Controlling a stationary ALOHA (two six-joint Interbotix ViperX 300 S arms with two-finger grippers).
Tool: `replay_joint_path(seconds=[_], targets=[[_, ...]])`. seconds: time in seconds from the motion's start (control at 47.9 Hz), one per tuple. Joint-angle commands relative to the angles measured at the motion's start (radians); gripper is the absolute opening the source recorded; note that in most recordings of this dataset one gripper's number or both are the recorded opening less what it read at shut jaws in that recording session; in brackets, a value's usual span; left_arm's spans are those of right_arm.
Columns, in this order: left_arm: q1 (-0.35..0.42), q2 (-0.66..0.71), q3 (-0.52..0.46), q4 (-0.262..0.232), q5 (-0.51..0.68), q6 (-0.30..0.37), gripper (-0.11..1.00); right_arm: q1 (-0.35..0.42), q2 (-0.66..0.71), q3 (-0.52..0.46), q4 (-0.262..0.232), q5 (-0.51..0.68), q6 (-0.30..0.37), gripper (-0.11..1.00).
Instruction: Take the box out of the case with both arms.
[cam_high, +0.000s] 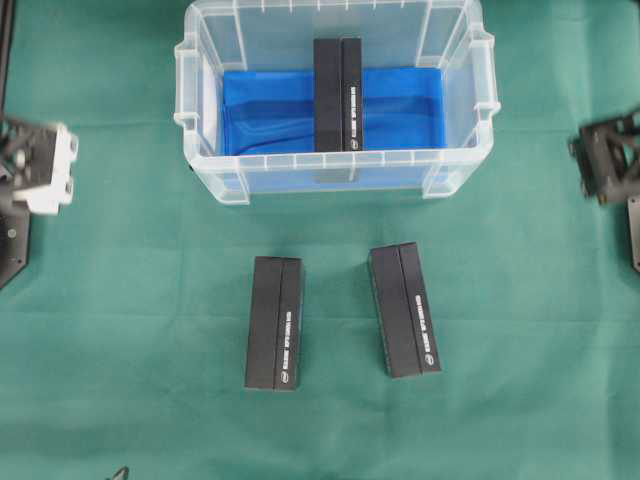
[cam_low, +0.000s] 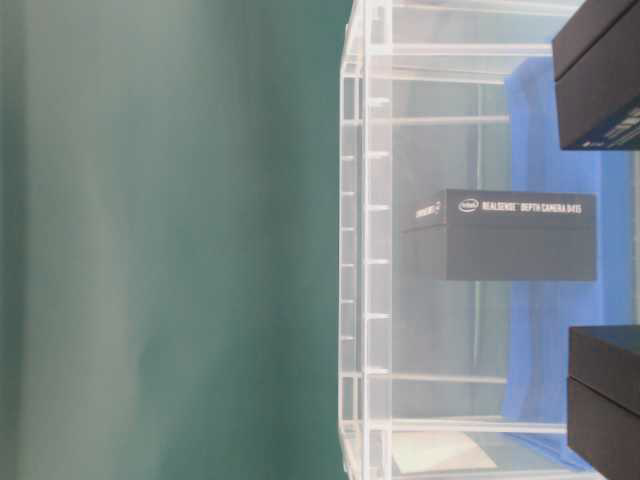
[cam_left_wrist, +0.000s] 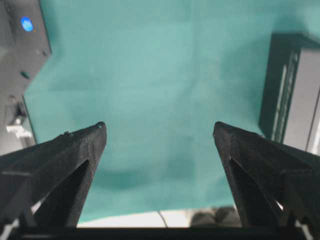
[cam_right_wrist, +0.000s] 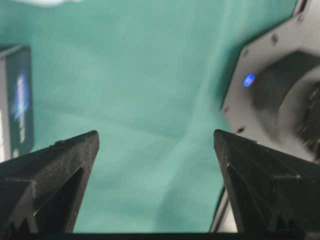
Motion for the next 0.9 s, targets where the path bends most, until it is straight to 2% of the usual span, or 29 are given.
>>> replay_joint_path(seconds=[0.0,0.167,0.418,0.543,0.878], targets=[[0.077,-0.011,-0.011,0.005,-0.002,0.052,0.90,-0.092,-0.012,-0.009,-0.003,-0.023,-0.067,0.92],[0.199,-0.005,-0.014,0.005,-0.003,0.175,0.90,-0.264,-0.011,-0.009,-0.003,-0.083,-0.224,0.92],[0.354,-0.002,-0.006,0.005,-0.011,0.334,0.90,-0.439,0.003,-0.009,-0.003,-0.112,-0.399,0.92],[0.388,-0.002,-0.006,0.005,-0.023,0.374,0.90,-0.471,0.011,-0.009,0.000,-0.123,-0.426,0.92],[0.391,-0.002,-0.006,0.005,-0.025,0.380,0.90,-0.472,0.017,-0.009,0.002,-0.137,-0.428,0.92]])
